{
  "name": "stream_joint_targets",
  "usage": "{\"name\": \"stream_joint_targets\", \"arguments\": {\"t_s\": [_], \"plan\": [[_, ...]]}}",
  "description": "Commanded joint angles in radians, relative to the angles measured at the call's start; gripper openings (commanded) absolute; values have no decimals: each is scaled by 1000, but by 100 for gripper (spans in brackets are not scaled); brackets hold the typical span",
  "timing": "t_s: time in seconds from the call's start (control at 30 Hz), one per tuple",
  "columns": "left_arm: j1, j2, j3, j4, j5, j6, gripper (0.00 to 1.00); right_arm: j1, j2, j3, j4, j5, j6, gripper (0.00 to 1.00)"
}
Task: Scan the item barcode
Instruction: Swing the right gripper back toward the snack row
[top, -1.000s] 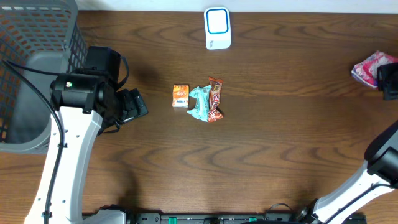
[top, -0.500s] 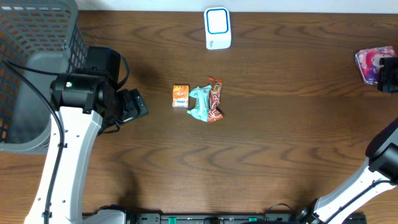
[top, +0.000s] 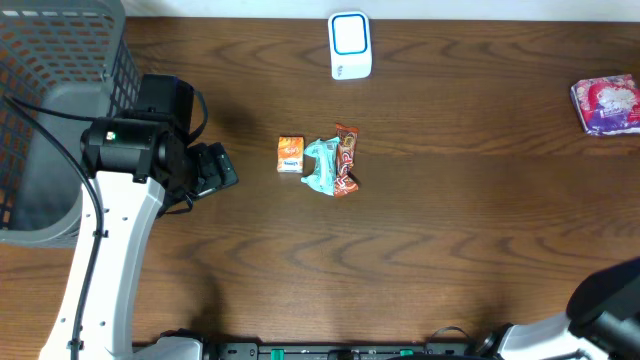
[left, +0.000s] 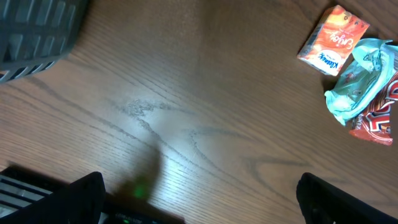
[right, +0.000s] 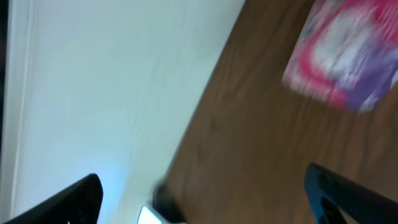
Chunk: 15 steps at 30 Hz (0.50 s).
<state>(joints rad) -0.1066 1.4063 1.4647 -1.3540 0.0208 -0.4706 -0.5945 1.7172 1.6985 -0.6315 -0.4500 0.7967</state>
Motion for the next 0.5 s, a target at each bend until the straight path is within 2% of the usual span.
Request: {"name": "stream_joint_targets", "arguments": {"t_s": [0.0,0.2,0.33,0.47], "plan": [[3,5,3,-3,-6,3,98,69,-27,0,-129,-103,-156,99],[3,5,3,-3,-5,3,98,222,-12,-1,-398,-27,-357,99],[3,5,3,-3,-6,3,98,338,13,-7,-517,121,-368,99],[3,5,3,-3,-5,3,98,451,46,-21,-540,172,-368,99]]}}
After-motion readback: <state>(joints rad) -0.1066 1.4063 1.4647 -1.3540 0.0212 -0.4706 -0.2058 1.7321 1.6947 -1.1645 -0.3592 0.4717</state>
